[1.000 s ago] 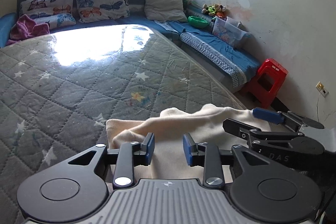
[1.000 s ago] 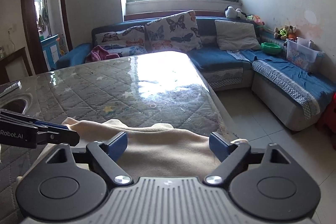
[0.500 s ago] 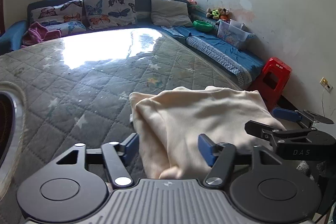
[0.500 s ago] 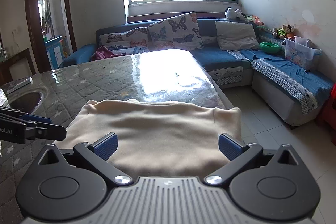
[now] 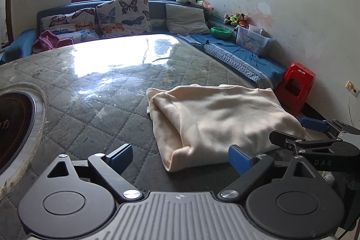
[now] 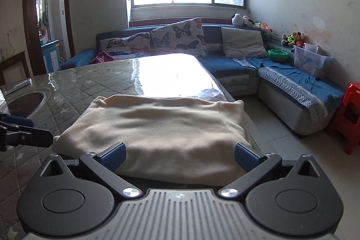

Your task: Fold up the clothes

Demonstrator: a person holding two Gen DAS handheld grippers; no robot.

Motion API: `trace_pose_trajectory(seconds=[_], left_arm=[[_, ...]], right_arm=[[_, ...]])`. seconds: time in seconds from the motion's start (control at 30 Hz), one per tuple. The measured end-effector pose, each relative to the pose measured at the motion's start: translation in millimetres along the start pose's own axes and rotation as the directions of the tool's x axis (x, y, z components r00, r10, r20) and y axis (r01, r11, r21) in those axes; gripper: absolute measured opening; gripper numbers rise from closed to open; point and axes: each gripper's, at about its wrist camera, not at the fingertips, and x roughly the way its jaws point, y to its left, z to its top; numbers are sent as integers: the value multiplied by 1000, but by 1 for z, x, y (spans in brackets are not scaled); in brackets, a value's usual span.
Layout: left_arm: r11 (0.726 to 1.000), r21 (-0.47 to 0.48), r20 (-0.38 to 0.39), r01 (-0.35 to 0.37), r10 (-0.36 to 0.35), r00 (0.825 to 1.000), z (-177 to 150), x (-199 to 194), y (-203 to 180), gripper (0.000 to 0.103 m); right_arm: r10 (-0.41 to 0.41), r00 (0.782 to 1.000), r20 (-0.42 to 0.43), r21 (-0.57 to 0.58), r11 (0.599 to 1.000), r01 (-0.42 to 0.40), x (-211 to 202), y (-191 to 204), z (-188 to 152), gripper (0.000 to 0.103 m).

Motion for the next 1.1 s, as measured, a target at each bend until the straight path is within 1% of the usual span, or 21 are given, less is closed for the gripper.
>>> trace_pose_trajectory(seconds=[0.07, 0.17, 0.27, 0.37, 0.47, 0.5, 0.57, 0.67, 0.77, 0.9, 1.03, 1.1], left_arm=[[1000, 6, 2, -7, 7, 1000, -2, -1, -2, 98], [1000, 0, 2, -26, 26, 1000, 0, 4, -2, 98], [998, -13, 0, -55, 55, 998, 3, 11, -1, 97], [996, -25, -3, -84, 84, 996, 7, 18, 0, 97], [992, -37, -27, -124, 123, 992, 5, 28, 5, 96], [990, -40, -36, -138, 137, 990, 5, 32, 7, 94], [989, -45, -42, -140, 138, 989, 4, 32, 8, 95], [989, -52, -50, -139, 136, 989, 3, 32, 9, 95], [989, -58, -57, -137, 134, 989, 1, 32, 9, 95], [989, -67, -67, -135, 131, 989, 0, 32, 10, 95], [989, -69, -66, -132, 128, 990, -1, 27, 8, 100], [990, -64, -64, -128, 124, 990, -3, 24, 6, 103]], right_arm=[[-4, 1000, -5, 13, 1000, 4, 0, -1, -1, 103], [-32, 999, -5, 13, 999, 32, 3, -2, -1, 103], [-77, 997, -6, 30, 997, 77, 10, -6, 1, 103], [-105, 994, -20, 62, 992, 106, 19, -14, 2, 103], [-127, 991, -37, 60, 990, 129, 29, -18, 0, 103], [-129, 991, -45, 57, 990, 132, 32, -19, -1, 103], [-127, 990, -64, 57, 990, 131, 38, -21, -6, 103], [-118, 991, -70, 65, 990, 122, 36, -25, -8, 103], [-123, 991, -42, 73, 989, 126, 29, -28, -5, 103], [-165, 986, -14, 98, 981, 166, 28, -36, 2, 103], [-216, 974, -67, 101, 970, 222, 42, -43, -1, 103], [-205, 977, -61, 118, 970, 211, 39, -44, -3, 103]])
